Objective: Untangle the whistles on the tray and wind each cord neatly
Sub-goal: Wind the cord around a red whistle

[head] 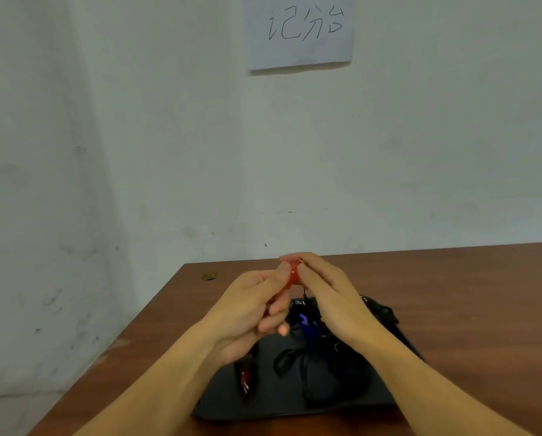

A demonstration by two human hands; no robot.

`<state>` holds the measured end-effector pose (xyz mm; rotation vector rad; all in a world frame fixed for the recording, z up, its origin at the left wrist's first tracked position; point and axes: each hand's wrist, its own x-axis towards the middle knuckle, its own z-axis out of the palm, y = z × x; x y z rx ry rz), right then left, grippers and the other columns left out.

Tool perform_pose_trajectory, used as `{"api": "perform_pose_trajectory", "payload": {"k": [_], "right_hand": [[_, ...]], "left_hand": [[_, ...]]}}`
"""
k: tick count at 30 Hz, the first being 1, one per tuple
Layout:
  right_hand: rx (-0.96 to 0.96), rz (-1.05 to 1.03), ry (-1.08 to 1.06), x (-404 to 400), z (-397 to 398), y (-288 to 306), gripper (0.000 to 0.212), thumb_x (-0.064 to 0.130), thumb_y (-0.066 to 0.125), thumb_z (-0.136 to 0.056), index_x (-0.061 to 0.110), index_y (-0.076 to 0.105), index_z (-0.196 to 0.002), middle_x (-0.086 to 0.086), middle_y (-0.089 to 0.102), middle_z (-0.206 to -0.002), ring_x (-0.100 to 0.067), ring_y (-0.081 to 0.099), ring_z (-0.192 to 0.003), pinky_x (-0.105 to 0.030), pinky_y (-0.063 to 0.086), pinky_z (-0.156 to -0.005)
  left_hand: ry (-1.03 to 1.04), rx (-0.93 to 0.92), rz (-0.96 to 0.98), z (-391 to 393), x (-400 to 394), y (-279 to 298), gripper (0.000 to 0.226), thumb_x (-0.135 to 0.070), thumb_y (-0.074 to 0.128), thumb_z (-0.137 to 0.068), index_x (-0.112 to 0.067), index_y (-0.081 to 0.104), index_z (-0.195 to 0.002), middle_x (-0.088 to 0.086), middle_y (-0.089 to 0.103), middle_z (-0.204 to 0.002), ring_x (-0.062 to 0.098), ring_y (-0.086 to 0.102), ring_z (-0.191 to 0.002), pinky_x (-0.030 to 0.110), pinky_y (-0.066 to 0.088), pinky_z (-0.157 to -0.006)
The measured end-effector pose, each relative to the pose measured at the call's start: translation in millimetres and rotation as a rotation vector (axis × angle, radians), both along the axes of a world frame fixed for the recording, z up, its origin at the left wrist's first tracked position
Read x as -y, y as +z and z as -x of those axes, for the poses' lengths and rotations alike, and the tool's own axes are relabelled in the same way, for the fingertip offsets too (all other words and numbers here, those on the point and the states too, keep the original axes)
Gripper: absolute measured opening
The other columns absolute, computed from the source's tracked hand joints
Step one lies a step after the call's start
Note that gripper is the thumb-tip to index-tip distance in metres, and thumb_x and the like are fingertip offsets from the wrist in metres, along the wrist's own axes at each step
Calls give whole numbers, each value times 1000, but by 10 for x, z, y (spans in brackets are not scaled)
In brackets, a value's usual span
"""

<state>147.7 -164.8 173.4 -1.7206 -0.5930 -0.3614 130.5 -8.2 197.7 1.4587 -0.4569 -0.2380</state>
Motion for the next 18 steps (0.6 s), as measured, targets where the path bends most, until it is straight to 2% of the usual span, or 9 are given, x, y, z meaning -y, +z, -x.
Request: {"api": "perform_pose_trajectory", "payload": {"k": [2, 4, 6, 8, 11, 13, 15, 16, 18], "right_hand": [[-57, -84, 74, -58, -39, -44, 26, 17, 44, -106, 21, 68, -111, 4, 74, -96, -10, 71, -90, -27, 57, -84], [-57, -106, 23, -105, -113, -88, 27, 18, 44, -107, 24, 70, -107, 6, 70, -76, -7, 66, -66, -21, 53, -66], [12, -80, -78, -123, -224, -142, 29, 17, 45, -106, 26, 72, -102, 3, 67, -70, -10, 62, -63, -22, 51, -63], [57, -42, -132, -139, -337, -180, 27, 19, 49, -104, 27, 74, -98, -3, 63, -69, -19, 61, -68, -29, 52, -69], [43, -40, -134, -190, -533, -204, 27, 19, 54, -102, 30, 77, -93, 2, 62, -64, -9, 58, -62, -21, 51, -66], [-48, -137, -73, -193, -570, -178, 27, 17, 56, -101, 27, 78, -89, 4, 59, -62, -5, 51, -53, -17, 46, -54], [-228, -334, 17, -192, -618, -176, 22, 19, 58, -99, 22, 79, -90, 1, 55, -64, -5, 36, -42, -19, 28, -42], [-319, -434, 45, -196, -669, -195, 18, 19, 60, -98, 17, 77, -94, 0, 53, -64, -5, 30, -41, -20, 21, -40], [-446, -576, 62, -214, -761, -263, 15, 19, 62, -96, 9, 73, -101, 2, 50, -64, -5, 25, -41, -20, 17, -38]], "left_hand": [[-82, -56, 110, -71, -49, -33, 42, -32, 49, -100, -16, 68, -66, 2, 40, -55, 11, 31, -44, 27, 46, -50], [-145, -64, 161, -167, -131, -95, 32, -26, 50, -99, -8, 66, -77, 6, 49, -62, 13, 41, -47, 28, 49, -50], [-101, -31, 114, -258, -198, -171, 28, -26, 52, -99, -2, 63, -90, 11, 59, -70, 15, 47, -48, 31, 52, -52], [18, -12, 52, -373, -258, -263, 32, -31, 55, -97, 1, 62, -103, 16, 64, -81, 18, 48, -48, 34, 54, -53], [136, 53, -16, -568, -337, -359, 40, -34, 57, -93, 4, 63, -106, 18, 68, -78, 17, 48, -45, 34, 55, -53], [114, 77, 25, -575, -349, -358, 35, -31, 57, -92, 3, 63, -100, 20, 68, -76, 17, 48, -45, 33, 55, -52], [45, 60, 110, -572, -339, -350, 29, -25, 55, -95, 3, 63, -98, 20, 68, -78, 16, 49, -46, 32, 54, -50], [23, 34, 152, -593, -338, -353, 27, -22, 53, -97, 2, 63, -97, 20, 67, -78, 15, 49, -45, 31, 53, -49], [-4, -29, 214, -641, -341, -378, 25, -21, 50, -99, 1, 62, -95, 18, 66, -74, 14, 47, -43, 29, 51, -46]]}}
